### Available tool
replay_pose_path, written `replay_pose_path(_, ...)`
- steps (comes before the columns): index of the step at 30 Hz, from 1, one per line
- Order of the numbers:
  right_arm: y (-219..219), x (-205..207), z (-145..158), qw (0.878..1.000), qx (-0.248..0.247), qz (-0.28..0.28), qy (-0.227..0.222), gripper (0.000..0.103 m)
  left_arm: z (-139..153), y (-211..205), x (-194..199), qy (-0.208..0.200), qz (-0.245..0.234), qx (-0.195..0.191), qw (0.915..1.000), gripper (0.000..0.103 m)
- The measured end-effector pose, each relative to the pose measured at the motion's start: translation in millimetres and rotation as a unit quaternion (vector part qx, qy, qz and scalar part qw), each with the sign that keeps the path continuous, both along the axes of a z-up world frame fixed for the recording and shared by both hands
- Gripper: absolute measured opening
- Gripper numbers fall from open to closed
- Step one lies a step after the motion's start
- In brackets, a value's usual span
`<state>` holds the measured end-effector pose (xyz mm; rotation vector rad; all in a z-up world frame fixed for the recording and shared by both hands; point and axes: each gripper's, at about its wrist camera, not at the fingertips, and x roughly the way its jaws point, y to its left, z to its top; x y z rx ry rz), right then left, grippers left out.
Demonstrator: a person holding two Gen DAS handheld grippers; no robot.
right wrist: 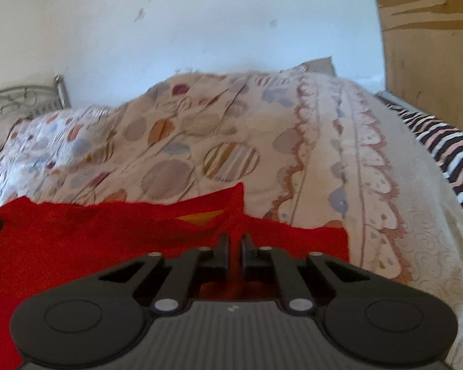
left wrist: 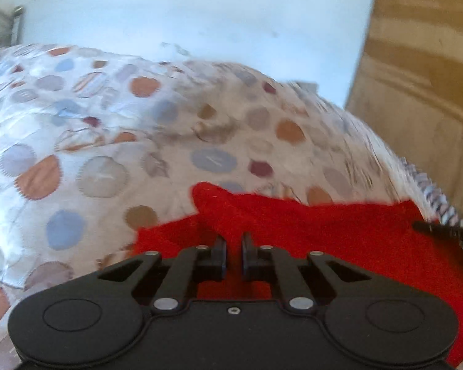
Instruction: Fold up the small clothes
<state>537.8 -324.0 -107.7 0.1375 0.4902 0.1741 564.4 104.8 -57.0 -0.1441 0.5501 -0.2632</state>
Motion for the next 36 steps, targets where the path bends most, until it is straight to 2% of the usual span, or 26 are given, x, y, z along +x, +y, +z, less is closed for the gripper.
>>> replay_pose_path(2,-1.4,-1.8,-2.7,1.0,-0.001,-0.009,0.001,0.007,-5.0,6.6,1.4,-0.003,0.014,-0.006,0.9999,0.009)
replay_pose_path(6,-0.3,-0.2,-4.7,1.0,-0.008,-0.011,0.005,0.007,-33.3,11.2,18.3,0.042,0.029,-0.025,0.9984,0.01)
replay_pose_path(8,-0.5,-2.8,-2.9,1.0,-0.012,-0.008,0.001,0.008,-39.1,12.7,15.7,0.034,0.035,-0.035,0.9982,0.015)
replay_pose_path(9,-1.2,-6.4,-1.6,1.0,-0.012,-0.009,-0.002,0.01,-38.9,13.7,13.0,0.028,0.039,-0.039,0.9981,0.021)
replay_pose_path(10,-2.2,-10.9,0.5,1.0,-0.013,-0.012,-0.004,0.018,-38.2,15.0,10.3,0.026,0.041,-0.044,0.9978,0.03)
replay_pose_path(11,-3.6,-18.9,3.3,1.0,-0.013,-0.014,-0.009,0.031,-36.8,17.1,6.6,0.027,0.044,-0.051,0.9974,0.035)
replay_pose_path(12,-5.2,-26.9,5.9,1.0,-0.012,-0.014,-0.014,0.041,-33.8,19.2,1.1,0.026,0.046,-0.057,0.997,0.047)
replay_pose_path(13,-7.4,-39.1,8.5,1.0,-0.006,-0.013,-0.021,0.056,-30.9,21.1,-6.5,0.02,0.048,-0.06,0.9968,0.062)
replay_pose_path(14,-9.2,-48.9,10.7,1.0,0.001,-0.011,-0.025,0.063,-27.3,21.8,-13.4,0.013,0.051,-0.06,0.9968,0.071)
replay_pose_path(15,-11.0,-62.7,12.3,0.999,0.01,-0.005,-0.03,0.066,-22.9,22.5,-23.0,0.004,0.056,-0.058,0.9967,0.084)
replay_pose_path(16,-12.2,-76.9,12.9,0.999,0.018,-0.001,-0.031,0.072,-19.8,23.0,-33.0,-0.005,0.061,-0.057,0.9965,0.089)
replay_pose_path(17,-13.4,-87.5,13.6,0.999,0.024,0.0,-0.032,0.078,-17.9,24.2,-40.6,-0.01,0.06,-0.057,0.9965,0.09)
replay_pose_path(20,-13.6,-131.8,8.3,0.998,0.041,-0.009,-0.036,0.087,-18.7,29.1,-68.9,-0.005,0.054,-0.073,0.9958,0.093)
replay_pose_path(25,-14.8,-176.1,-4.2,0.994,0.096,-0.03,-0.032,0.086,-33.6,36.2,-109.9,0.011,0.057,-0.093,0.994,0.099)
replay_pose_path(27,-14.8,-178.2,-9.0,0.993,0.107,-0.035,-0.021,0.081,-41.8,40.2,-119.0,0.022,0.061,-0.106,0.9922,0.098)
replay_pose_path(29,-12.6,-176.4,-12.2,0.993,0.114,-0.035,-0.014,0.066,-50.1,44.6,-124.3,0.031,0.064,-0.123,0.9899,0.09)
replay_pose_path(31,-9.8,-173.9,-13.3,0.992,0.12,-0.036,-0.009,0.056,-56.7,48.3,-127.2,0.045,0.064,-0.147,0.986,0.075)
replay_pose_path(32,-9.0,-172.9,-14.2,0.992,0.124,-0.039,-0.006,0.051,-59.8,50.6,-129.0,0.049,0.061,-0.166,0.9831,0.072)
replay_pose_path(33,-7.6,-171.0,-15.5,0.991,0.127,-0.042,0.0,0.047,-62.8,52.7,-129.9,0.052,0.058,-0.182,0.9801,0.065)
replay_pose_path(34,-7.0,-172.0,-18.3,0.99,0.132,-0.043,0.006,0.036,-66.2,54.5,-129.7,0.057,0.055,-0.198,0.977,0.057)
replay_pose_path(35,-5.6,-171.2,-19.7,0.99,0.137,-0.044,0.009,0.021,-70.4,56.1,-127.9,0.066,0.05,-0.217,0.9727,0.052)
replay_pose_path(36,-4.0,-171.0,-20.2,0.989,0.139,-0.045,0.012,0.014,-73.1,56.2,-124.9,0.077,0.048,-0.233,0.9682,0.037)
